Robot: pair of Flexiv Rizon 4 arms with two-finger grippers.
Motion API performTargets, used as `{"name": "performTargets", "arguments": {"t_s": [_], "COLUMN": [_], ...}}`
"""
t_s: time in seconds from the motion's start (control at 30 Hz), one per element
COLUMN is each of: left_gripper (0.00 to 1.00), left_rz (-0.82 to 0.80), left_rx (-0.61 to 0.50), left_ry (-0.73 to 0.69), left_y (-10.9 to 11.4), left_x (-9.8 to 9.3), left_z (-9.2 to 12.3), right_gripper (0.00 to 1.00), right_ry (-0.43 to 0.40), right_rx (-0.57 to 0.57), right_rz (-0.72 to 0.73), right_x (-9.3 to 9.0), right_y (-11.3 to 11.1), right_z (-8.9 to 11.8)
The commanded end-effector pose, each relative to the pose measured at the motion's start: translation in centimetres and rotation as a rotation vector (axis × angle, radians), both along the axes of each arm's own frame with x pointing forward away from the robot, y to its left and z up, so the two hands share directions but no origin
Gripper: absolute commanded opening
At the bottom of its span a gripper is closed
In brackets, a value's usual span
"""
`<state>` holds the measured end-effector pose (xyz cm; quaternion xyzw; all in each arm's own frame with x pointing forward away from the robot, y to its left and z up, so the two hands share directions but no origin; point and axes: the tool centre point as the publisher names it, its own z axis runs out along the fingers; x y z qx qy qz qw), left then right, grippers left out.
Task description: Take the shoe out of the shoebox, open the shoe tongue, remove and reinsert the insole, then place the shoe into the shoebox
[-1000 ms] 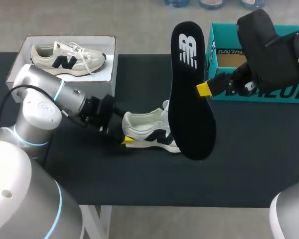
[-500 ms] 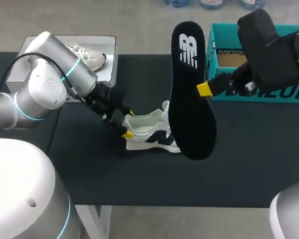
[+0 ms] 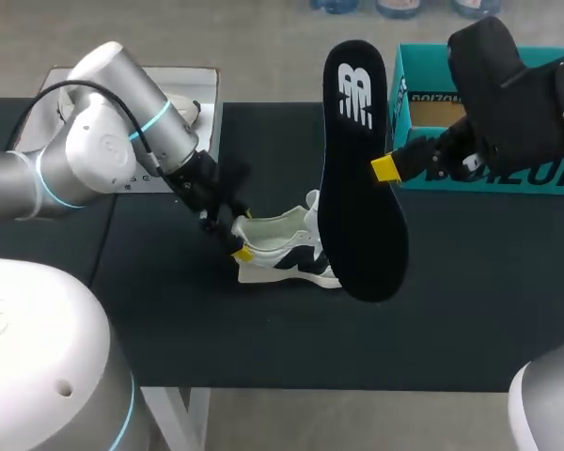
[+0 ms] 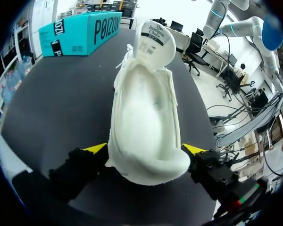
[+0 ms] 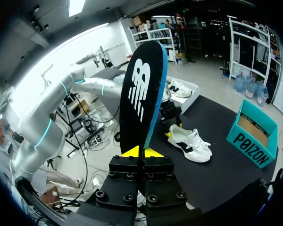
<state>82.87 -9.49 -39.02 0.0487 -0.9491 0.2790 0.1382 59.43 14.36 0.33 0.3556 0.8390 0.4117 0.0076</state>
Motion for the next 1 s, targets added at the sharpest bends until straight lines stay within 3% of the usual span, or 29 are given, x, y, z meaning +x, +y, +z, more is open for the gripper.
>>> {"name": "performTargets", "arguments": {"t_s": [0.03, 0.4, 1.0], "left_gripper": [1.00, 1.00, 1.00], "left_rz": [-0.005, -0.051, -0.008], "left_rx": [0.202, 0.370, 0.419], "left_ry": [0.060, 0.052, -0.091], "left_y": [-0.5, -0.3, 0.2], "left_x": [0.4, 0.4, -2.5], "left_z": [1.3, 3.1, 7.3], "right_gripper": [0.00, 0.00, 0.00], "right_ry": [0.006, 0.006, 0.006], "right_rx": [-0.006, -0.006, -0.006], "right_rz": [0.002, 0.002, 0.002], "right_x": [0.4, 0.4, 0.4], "right_y": [0.4, 0.4, 0.4], "right_z": [0.2, 0.2, 0.2]}}
